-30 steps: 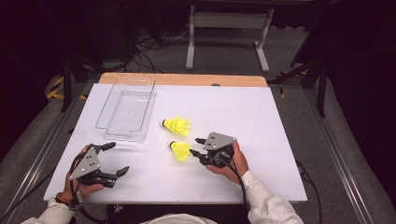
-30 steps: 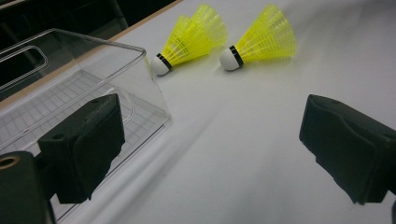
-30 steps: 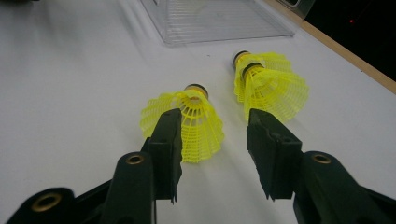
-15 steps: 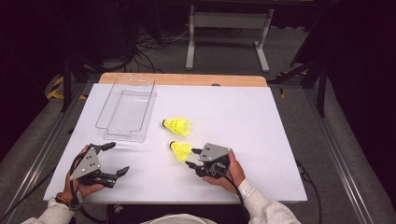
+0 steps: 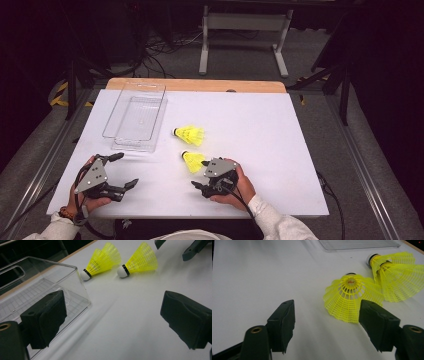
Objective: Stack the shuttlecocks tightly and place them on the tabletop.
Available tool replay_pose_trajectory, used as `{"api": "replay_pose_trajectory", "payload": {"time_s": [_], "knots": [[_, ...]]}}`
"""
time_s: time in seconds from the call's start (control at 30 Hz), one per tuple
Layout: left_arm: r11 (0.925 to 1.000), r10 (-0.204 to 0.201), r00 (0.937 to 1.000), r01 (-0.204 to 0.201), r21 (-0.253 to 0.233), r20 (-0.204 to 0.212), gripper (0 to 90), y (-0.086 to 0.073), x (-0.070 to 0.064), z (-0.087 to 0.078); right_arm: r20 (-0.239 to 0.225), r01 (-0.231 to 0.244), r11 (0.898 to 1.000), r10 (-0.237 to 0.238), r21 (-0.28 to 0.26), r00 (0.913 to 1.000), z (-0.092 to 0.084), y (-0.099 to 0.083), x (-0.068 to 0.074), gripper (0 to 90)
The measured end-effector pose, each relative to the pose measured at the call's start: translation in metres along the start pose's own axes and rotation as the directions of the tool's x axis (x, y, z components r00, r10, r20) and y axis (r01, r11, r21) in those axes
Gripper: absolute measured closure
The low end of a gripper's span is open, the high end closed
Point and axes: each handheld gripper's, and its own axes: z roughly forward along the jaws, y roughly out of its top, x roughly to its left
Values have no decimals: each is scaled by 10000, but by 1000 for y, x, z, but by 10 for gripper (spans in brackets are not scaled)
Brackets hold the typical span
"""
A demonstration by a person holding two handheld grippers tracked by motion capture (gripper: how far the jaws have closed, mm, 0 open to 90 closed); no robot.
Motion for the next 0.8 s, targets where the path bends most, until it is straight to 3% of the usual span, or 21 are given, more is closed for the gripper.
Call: {"api": "replay_pose_trajectory", "payload": {"time_s": [0.23,0.4,0.6,0.8], "knots": [[10000,26,10000,-26,55,1,75,0,1,1,-108,-11,9997,13,228,9999,11,2,3,306],[10000,29,10000,-29,65,9,75,0,1,1,-222,-96,9992,105,393,9997,22,7,5,386],[10000,17,10000,-17,55,16,75,0,1,1,66,-394,9980,392,496,9992,35,14,7,455],[10000,14,10000,-14,38,22,75,-1,1,0,358,-781,9963,769,346,9964,40,20,6,589]]}}
